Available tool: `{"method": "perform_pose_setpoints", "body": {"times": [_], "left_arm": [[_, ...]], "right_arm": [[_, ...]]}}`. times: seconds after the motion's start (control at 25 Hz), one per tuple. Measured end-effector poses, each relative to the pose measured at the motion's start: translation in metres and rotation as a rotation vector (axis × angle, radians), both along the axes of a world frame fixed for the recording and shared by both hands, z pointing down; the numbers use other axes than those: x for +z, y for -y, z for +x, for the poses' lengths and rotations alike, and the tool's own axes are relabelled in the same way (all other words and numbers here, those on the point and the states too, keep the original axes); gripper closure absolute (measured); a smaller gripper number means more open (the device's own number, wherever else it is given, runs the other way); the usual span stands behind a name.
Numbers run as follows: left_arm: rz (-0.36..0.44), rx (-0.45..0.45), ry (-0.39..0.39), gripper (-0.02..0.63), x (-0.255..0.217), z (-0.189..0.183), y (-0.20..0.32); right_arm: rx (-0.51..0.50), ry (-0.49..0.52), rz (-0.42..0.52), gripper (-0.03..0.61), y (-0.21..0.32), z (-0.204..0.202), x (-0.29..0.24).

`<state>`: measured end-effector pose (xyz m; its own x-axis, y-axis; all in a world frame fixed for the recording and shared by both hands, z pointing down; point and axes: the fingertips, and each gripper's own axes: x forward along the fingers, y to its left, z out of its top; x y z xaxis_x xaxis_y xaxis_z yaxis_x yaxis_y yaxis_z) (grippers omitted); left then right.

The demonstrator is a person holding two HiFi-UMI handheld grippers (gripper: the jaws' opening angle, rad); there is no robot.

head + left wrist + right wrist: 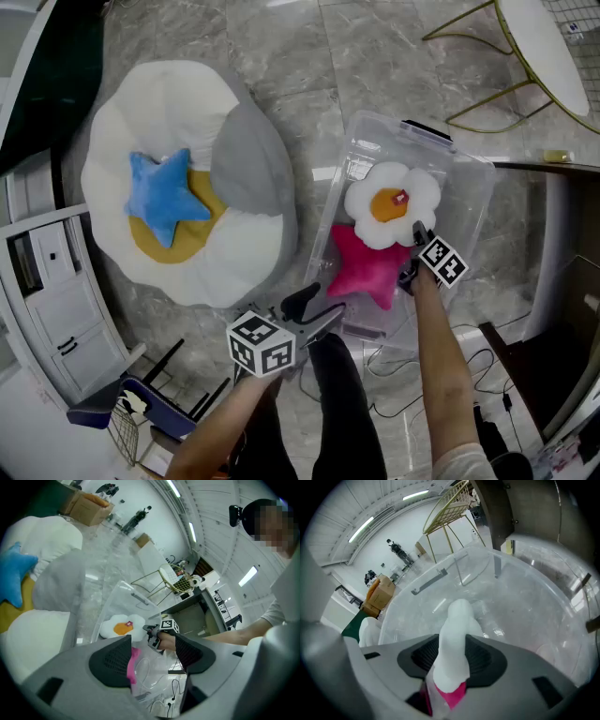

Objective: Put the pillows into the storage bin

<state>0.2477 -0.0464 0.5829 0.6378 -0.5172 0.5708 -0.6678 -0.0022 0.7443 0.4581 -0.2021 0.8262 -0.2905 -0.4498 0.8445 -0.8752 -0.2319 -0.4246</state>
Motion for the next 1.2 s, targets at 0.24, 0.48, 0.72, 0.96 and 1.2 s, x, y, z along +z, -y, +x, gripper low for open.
{"method": "perform_pose_setpoints", "body": {"times": [0.24, 0.48, 0.72, 0.96, 1.2], "left_arm": [[0.019, 0.033, -0.012, 0.333, -0.006, 0.005, 0.003], [0.036, 0.051, -0.011, 0.333, -0.010, -0.003, -0.008], [0.033, 0.044, 0.012, 0.333, -0.014, -0.033, -0.035], [0.050, -0.032, 0.009, 0.333, -0.029, -0.079, -0.055], [0.095, -0.034, 0.046, 0.333, -0.042, -0.138, -0.072]], "right_arm": [[-0.036, 0.013, 0.027, 0.399, -0.022, 0.000, -0.023], [-0.183, 0.020, 0.149, 0.391, -0.039, -0.032, -0.073], [-0.384, -0.032, 0.202, 0.391, -0.080, -0.082, -0.122], [-0.706, -0.080, 0.336, 0.391, -0.119, -0.174, -0.183], [-0.838, -0.041, 0.437, 0.390, -0.142, -0.270, -0.222]]}}
